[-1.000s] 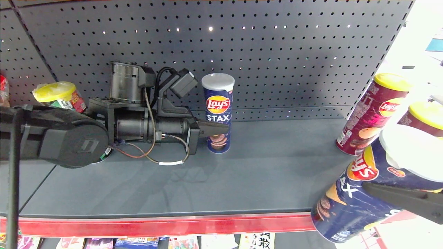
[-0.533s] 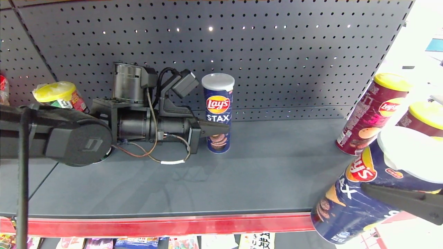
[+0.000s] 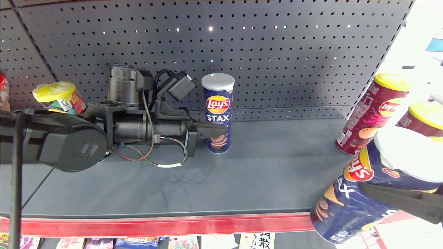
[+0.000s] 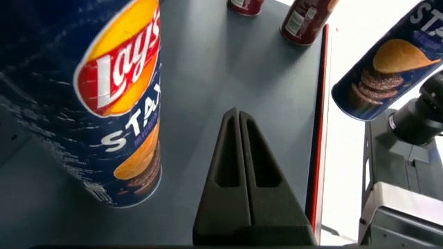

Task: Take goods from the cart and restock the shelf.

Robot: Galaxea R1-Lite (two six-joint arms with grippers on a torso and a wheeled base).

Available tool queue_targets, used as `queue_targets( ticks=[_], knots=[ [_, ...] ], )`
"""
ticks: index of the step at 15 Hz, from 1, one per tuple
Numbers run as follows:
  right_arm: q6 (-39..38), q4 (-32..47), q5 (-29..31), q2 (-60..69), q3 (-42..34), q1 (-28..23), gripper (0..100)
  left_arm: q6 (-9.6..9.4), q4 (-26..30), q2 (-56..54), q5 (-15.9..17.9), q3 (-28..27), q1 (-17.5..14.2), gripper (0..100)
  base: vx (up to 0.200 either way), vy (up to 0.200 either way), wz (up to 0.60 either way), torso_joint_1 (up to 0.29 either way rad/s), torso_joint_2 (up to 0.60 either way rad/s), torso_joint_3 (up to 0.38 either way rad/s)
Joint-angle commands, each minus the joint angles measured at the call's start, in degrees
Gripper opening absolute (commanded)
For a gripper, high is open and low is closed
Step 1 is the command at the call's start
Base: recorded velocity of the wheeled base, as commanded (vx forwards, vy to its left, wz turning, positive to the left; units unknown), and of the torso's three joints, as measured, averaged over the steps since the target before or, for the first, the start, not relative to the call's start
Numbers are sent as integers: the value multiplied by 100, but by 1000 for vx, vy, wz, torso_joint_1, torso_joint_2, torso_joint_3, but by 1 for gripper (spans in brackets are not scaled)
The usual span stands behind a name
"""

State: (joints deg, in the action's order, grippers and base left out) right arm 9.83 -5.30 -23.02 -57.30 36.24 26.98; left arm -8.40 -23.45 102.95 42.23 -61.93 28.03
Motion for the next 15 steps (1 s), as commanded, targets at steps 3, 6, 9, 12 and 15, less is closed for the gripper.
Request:
queue_targets(
  ticks=[3, 6, 9, 12, 15],
  knots=[
    [2, -6, -1, -18, -12, 0, 0, 5, -107, -249, -57, 339, -16, 0, 0, 0, 0, 0, 0, 0],
    [2, -6, -1, -18, -12, 9, 0, 5, -107, -548, -189, 700, -52, 0, 0, 0, 0, 0, 0, 0],
    [2, 3, -1, -10, -30, 0, 0, -4, -115, -715, -224, 823, -52, 100, 0, 0, 0, 0, 0, 0],
    [2, 3, -1, -10, -21, 0, 0, 23, -291, -750, -285, 849, -43, 100, 0, 0, 0, 0, 0, 0],
    [2, 3, -1, -1, -30, 0, 0, 31, -291, -917, -285, 1148, -25, 100, 0, 0, 0, 0, 0, 0]
  ],
)
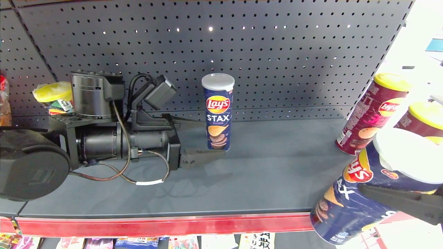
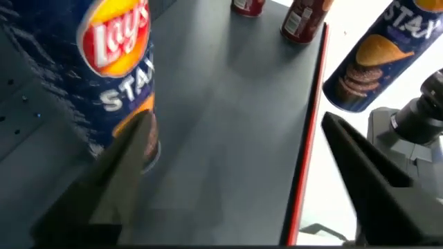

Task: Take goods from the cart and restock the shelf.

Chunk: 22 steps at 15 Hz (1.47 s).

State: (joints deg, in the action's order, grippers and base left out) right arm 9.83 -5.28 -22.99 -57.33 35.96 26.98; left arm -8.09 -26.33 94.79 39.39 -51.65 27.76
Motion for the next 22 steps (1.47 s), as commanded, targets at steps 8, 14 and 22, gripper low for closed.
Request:
queue_targets(
  ticks=[8, 14, 22],
  knots=[
    [2, -8, -4, 20, -37, 0, 0, -17, -21, 66, -63, 15, -104, 100, 0, 0, 0, 0, 0, 0],
    [2, -8, -4, 12, -37, 0, 0, -359, -30, 927, -72, -952, -218, 100, 0, 0, 0, 0, 0, 0],
    [-7, -8, -4, 3, -28, 0, 0, -351, -21, 1384, -28, -1620, -174, 100, 0, 0, 0, 0, 0, 0]
  ],
)
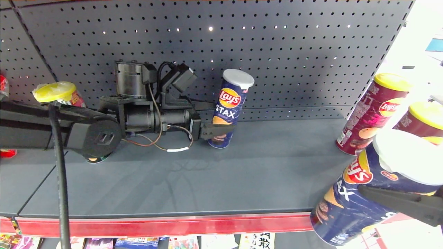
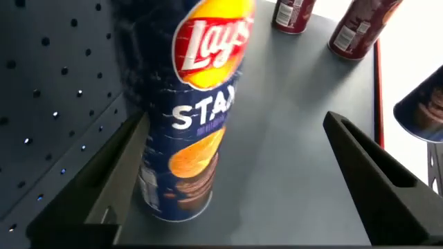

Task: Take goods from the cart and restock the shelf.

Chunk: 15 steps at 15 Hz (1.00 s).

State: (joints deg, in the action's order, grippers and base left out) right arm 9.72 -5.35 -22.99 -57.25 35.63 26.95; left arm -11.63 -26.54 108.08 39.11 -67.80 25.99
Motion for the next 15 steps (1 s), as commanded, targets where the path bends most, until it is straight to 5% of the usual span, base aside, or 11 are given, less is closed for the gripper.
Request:
queue_targets(
  ticks=[1, 8, 15],
  knots=[
    [4, -1, -4, -15, 5, 3, 0, 3, 0, -15, 0, 101, -15, 100, 0, 0, 0, 0, 0, 0],
    [4, -1, -12, -15, 14, 3, 0, 12, -9, -279, -8, 540, -288, 100, 0, 0, 0, 0, 0, 0],
    [4, -1, -4, -6, 14, 3, 0, -6, -9, -112, -52, 338, -428, 100, 0, 0, 0, 0, 0, 0]
  ],
)
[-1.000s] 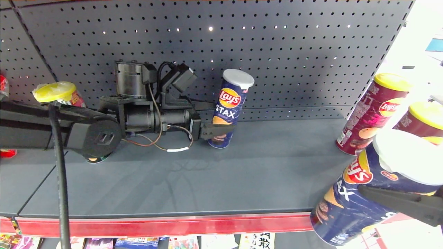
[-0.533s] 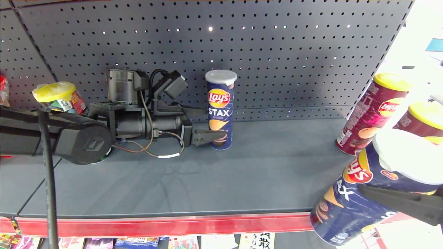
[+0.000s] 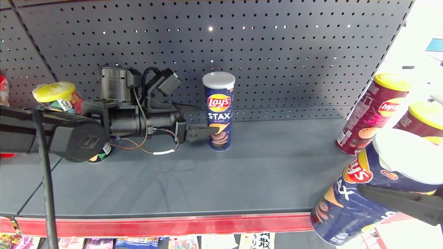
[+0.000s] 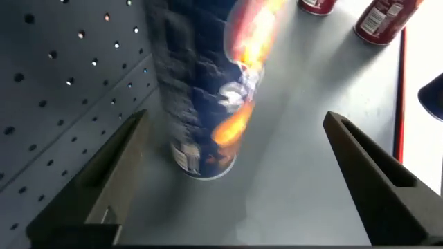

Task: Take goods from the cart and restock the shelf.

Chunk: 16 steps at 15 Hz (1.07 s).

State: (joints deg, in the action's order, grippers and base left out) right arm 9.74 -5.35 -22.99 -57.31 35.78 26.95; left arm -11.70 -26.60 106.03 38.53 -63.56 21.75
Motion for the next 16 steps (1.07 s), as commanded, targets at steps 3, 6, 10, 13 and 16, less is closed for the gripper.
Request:
queue_targets(
  ticks=[3, 6, 10, 13, 16],
  knots=[
    [10, -1, -4, 0, 8, 3, 0, 1, -3, 392, 49, -596, 5, 100, 0, 0, 0, 0, 0, 0],
    [10, -1, 5, 0, 8, 3, 0, 10, -3, 585, 181, -991, 31, 100, 0, 0, 0, 0, 0, 0],
    [10, -1, 5, 0, 8, 3, 0, 10, 14, 893, 251, -1457, 146, 100, 0, 0, 0, 0, 0, 0],
    [10, 8, 5, 9, 8, 3, 0, 10, 6, 1033, 251, -1598, 269, 100, 0, 0, 0, 0, 0, 0],
    [10, 8, 5, 18, 17, 3, 0, 28, 14, 1200, 233, -1809, 313, 0, 0, 0, 0, 0, 0, 0]
  ],
)
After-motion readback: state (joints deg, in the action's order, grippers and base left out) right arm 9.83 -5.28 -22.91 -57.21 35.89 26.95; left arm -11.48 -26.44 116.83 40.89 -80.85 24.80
